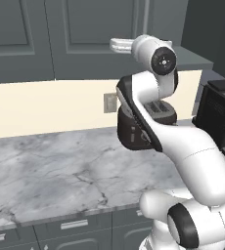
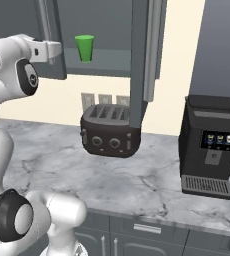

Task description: Open the cabinet directly in front. Then move the wine and the cup to the dining counter with the jar on it.

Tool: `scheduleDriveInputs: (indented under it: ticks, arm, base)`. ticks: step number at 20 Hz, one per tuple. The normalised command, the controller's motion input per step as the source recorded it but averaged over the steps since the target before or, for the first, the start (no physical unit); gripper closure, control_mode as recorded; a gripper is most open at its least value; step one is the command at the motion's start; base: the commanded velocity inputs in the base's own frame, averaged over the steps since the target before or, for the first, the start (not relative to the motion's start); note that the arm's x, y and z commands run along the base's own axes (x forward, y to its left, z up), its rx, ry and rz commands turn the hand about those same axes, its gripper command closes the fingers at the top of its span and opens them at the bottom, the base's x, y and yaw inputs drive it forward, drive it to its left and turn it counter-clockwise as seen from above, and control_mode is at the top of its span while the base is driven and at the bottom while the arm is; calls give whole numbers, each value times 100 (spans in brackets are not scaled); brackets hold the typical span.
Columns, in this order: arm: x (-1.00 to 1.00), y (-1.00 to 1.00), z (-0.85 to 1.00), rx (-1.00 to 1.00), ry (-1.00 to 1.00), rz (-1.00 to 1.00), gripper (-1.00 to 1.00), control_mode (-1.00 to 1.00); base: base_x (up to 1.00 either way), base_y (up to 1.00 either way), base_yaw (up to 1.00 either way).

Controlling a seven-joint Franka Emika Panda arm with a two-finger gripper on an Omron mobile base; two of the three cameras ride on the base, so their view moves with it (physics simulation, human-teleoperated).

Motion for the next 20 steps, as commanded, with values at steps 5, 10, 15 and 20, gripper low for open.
scheduleDriveInputs:
  ticks: [5,10,15,20]
  arm:
    - [-59,100,29,0,0,-4,100,-100]
    - [-54,100,21,0,0,-6,100,-100]
    - [-64,100,2,-3,-2,-6,100,-100]
    - [-58,100,0,-5,0,-7,100,-100]
  base:
    - [0,0,0]
    - [0,0,0]
    - [0,0,0]
    - [0,0,0]
